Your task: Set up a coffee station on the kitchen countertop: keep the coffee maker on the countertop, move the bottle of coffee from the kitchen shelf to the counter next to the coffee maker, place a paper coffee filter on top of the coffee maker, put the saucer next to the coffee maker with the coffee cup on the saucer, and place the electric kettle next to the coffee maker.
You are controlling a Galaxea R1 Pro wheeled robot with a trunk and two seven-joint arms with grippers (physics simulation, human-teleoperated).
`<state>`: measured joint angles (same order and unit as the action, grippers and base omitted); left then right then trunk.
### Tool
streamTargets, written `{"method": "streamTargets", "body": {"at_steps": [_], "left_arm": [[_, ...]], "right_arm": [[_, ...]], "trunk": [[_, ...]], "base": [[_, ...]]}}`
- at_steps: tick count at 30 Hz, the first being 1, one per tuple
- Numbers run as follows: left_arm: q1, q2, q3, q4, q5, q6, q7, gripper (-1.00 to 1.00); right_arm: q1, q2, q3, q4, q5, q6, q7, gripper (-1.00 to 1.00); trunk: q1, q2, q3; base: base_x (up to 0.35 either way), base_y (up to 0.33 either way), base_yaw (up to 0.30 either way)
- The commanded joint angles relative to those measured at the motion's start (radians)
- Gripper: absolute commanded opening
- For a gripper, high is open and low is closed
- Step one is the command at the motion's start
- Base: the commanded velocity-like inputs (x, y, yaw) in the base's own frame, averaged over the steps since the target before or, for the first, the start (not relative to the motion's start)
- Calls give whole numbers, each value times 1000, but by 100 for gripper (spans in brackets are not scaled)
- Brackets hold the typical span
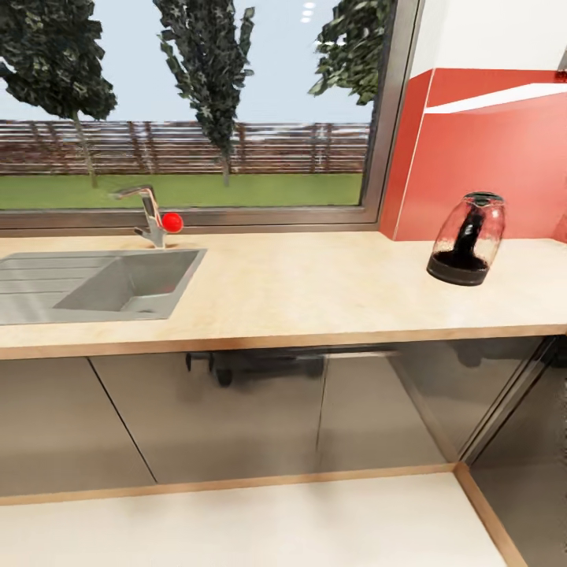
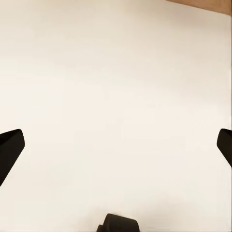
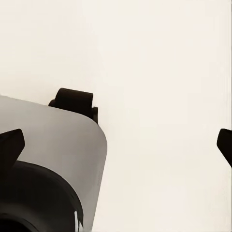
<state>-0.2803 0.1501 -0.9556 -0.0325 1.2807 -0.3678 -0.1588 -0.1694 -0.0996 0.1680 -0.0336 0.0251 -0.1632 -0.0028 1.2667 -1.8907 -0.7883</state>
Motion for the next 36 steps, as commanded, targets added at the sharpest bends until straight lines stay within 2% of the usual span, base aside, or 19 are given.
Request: {"method": "streamTargets", "body": {"at_steps": [1, 11, 16, 18, 23, 32, 33, 36], "left_arm": [[0, 0, -6, 0, 11, -2, -5, 100], [0, 0, -6, 0, 11, -2, -5, 100], [3, -28, 3, -3, 11, 10, -5, 100], [3, -40, 3, -3, 11, 10, -5, 100], [3, -42, 3, -3, 11, 10, -5, 100], [3, -42, 3, -3, 11, 10, -5, 100], [9, -48, 9, -2, 11, 10, -4, 100], [23, -65, 24, 2, 12, 9, -2, 100]], "right_arm": [[-1, 0, 4, 0, 3, -2, 0, 100], [-1, 0, 4, 0, 3, -2, 1, 100], [-30, 8, 32, -29, 11, -26, -5, 100], [-41, 8, 32, -40, 11, -26, -5, 100], [-66, 8, 32, -68, 11, -26, -5, 100], [-66, 9, 32, -68, 11, -26, -5, 100], [-72, 12, 34, -70, 11, -25, -4, 100], [-89, -4, 45, -88, 11, -23, 13, 100]], "trunk": [[0, 0, -1], [0, 0, -1], [0, 0, -1], [0, 0, -1], [0, 0, -1], [0, 0, -1], [0, 0, -1], [0, 0, -1]], "base": [[0, -300, 6], [0, -305, 1], [0, 0, 0], [0, 0, 0], [0, 0, 0], [0, 0, 0], [0, 0, 0], [0, 0, 0]]}}
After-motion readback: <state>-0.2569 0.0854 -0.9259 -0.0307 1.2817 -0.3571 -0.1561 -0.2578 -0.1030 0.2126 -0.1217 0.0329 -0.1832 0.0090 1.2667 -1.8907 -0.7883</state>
